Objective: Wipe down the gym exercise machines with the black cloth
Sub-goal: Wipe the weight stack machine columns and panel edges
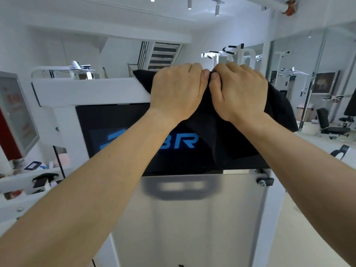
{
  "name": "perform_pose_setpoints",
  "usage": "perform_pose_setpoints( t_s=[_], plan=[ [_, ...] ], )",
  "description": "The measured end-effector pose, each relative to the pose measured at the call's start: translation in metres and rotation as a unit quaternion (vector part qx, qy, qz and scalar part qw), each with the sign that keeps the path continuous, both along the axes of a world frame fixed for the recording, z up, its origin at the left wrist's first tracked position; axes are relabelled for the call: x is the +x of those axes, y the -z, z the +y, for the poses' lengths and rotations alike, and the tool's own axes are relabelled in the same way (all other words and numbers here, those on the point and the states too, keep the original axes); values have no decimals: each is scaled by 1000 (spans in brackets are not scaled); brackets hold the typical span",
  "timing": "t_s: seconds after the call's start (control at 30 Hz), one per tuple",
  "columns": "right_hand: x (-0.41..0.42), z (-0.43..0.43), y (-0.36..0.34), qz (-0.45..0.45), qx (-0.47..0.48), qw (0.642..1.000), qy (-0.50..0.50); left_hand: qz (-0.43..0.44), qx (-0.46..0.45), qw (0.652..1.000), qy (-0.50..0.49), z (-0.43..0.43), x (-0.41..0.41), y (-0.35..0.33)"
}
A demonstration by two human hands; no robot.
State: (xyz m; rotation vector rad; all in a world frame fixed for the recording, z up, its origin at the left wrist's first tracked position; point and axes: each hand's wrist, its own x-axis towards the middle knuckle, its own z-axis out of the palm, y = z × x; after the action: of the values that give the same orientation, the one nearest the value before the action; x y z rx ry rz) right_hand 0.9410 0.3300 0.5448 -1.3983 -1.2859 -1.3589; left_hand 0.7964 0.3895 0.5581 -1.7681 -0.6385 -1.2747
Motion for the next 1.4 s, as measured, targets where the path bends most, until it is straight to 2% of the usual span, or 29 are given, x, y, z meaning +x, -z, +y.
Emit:
perform_pose_setpoints(
  t_s=[0.2, 0.47, 0.67, 0.97, 1.4],
  plan=[
    [-79, 33, -7, -48, 16, 999, -15, -12, 5, 1000, 3, 33, -81, 2],
    [-198, 80, -9, -76, -24, 995, -59, -21, 4, 1000, -8, 80, -203, 7],
    [-240, 100, -9, -81, -19, 994, -75, -29, -11, 999, 19, 99, -242, 10],
    [-201, 85, -7, -87, -8, 992, -93, -64, -34, 997, -34, 78, -199, 9],
    [-21, 5, -8, -64, -31, 995, -64, -38, -42, 998, -34, 5, -26, 6]
  ],
)
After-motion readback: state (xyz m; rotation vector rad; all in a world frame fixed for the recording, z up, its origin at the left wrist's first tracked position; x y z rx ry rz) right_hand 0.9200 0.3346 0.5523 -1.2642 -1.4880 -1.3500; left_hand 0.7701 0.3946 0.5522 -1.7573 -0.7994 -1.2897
